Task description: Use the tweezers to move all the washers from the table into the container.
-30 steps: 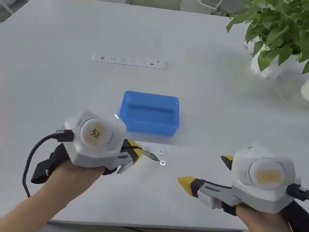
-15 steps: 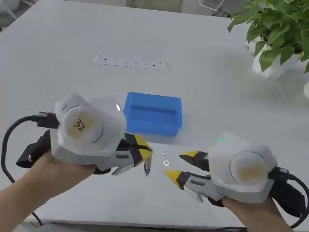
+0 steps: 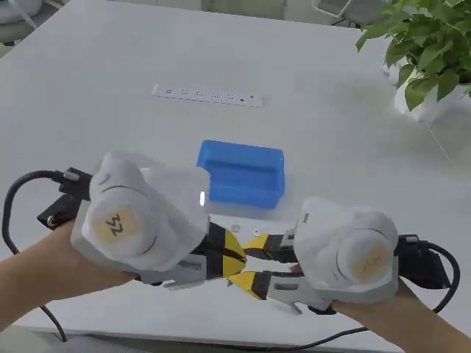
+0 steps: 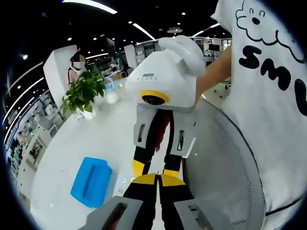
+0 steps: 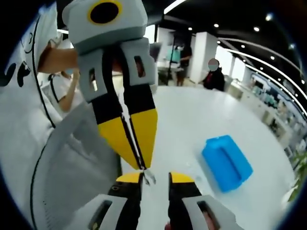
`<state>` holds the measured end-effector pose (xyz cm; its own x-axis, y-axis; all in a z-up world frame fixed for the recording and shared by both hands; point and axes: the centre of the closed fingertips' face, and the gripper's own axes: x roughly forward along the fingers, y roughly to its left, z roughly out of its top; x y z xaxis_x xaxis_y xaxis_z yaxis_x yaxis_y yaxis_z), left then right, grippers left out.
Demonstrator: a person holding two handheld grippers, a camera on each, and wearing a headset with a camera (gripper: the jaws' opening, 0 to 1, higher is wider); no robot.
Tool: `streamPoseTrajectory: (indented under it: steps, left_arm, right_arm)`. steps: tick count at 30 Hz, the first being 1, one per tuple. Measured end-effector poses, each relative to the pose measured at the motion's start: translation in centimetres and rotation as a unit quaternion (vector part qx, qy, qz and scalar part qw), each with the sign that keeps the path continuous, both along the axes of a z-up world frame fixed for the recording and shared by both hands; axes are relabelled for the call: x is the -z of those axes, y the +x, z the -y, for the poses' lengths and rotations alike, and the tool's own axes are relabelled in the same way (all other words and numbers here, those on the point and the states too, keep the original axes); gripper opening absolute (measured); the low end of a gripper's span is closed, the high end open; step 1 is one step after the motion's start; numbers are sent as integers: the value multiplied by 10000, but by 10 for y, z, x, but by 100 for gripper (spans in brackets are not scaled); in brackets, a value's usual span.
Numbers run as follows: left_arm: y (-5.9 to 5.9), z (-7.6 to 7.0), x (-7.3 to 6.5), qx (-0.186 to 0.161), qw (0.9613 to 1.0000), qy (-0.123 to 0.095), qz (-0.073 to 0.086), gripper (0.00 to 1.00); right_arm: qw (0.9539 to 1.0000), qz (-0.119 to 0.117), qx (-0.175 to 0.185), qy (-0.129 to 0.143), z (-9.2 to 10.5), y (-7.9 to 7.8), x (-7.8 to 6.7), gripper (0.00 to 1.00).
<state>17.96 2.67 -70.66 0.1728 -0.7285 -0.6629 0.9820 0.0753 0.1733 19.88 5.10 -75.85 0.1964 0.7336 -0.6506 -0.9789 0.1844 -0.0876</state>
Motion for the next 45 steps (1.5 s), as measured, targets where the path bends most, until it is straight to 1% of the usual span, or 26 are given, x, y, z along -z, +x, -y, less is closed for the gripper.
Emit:
streamPoseTrajectory:
  steps: [4,8,10,11,14,16,18,19,21,23,24,25,26,27,28,29,31,32,33,35,36,38,39,41,43,45]
  left_arm:
    - [-3,5,0,101,9999,42,134,0]
    - [2,4,0,11,9997,56,246,0]
    - [4,3,1,-122,9998,16,177,0]
    - [4,4,1,-164,9997,-24,200,0]
    - [6,5,1,-472,9984,-281,153,0]
    - [9,4,2,-845,9952,-491,-1,0]
    - [11,4,1,-1254,9890,-765,-163,0]
    - [15,1,1,-1522,9840,-916,-173,2]
    - [18,-3,1,-1810,9772,-1082,-227,10]
    - [22,-10,1,-2226,9652,-1331,-340,15]
    - [25,-18,3,-2546,9548,-1460,-462,19]
    - [28,-23,4,-2731,9486,-1523,-489,24]
    - [32,-32,5,-2972,9405,-1588,-430,29]
    - [35,-40,7,-3158,9342,-1611,-386,35]
    - [39,-52,10,-3444,9237,-1649,-307,39]
    - [41,-60,12,-3638,9162,-1659,-285,43]
    - [45,-83,20,-4137,8960,-1586,-294,51]
    - [46,-91,24,-4284,8898,-1543,-291,54]
    - [50,-102,26,-4472,8818,-1490,-138,60]
    - [53,-117,30,-4743,8689,-1415,45,71]
    - [51,-122,34,-4780,8681,-1338,67,77]
    - [52,-130,37,-4911,8624,-1205,214,82]
    - [51,-130,39,-4885,8643,-1176,217,83]
    - [50,-131,42,-4900,8642,-1112,255,81]
    - [49,-132,49,-4904,8648,-1070,158,80]
    - [49,-134,54,-4970,8612,-1054,125,81]
  right_arm:
    - [9999,109,-59,-60,-1,-4,2,11]
    - [9999,149,62,-15,0,-5,3,5]
    - [9998,188,118,-19,1,-5,2,4]
    - [9997,177,159,-12,2,-5,2,4]
    - [9996,128,260,22,4,-4,4,4]
    - [9995,93,293,34,4,-3,5,3]
    - [9993,54,357,24,6,-2,6,3]
    - [9992,50,401,26,7,0,7,3]
    - [9989,28,464,38,9,2,7,3]
    - [9983,-25,580,63,13,7,8,2]
    - [9979,-76,642,88,14,10,9,2]
    - [9975,-104,689,100,15,12,10,2]
    - [9970,-125,751,120,17,17,11,2]
    - [9967,-137,785,135,18,20,11,2]
    - [9961,-162,853,181,18,26,10,2]
    - [9956,-184,895,222,18,30,10,2]
    - [9945,-257,954,349,16,40,7,2]
    - [9939,-282,984,400,14,44,6,2]
    - [9932,-307,1013,488,12,51,3,2]
    - [9918,-366,1052,621,8,60,0,2]
    - [9912,-414,1055,684,5,64,-1,3]
    - [9910,-435,1040,720,0,73,0,3]
    - [9915,-414,1008,714,-3,77,0,3]
    - [9924,-387,925,708,-10,83,0,3]
    - [9926,-422,884,713,-16,88,2,3]
    - [9926,-444,860,730,-21,93,5,3]
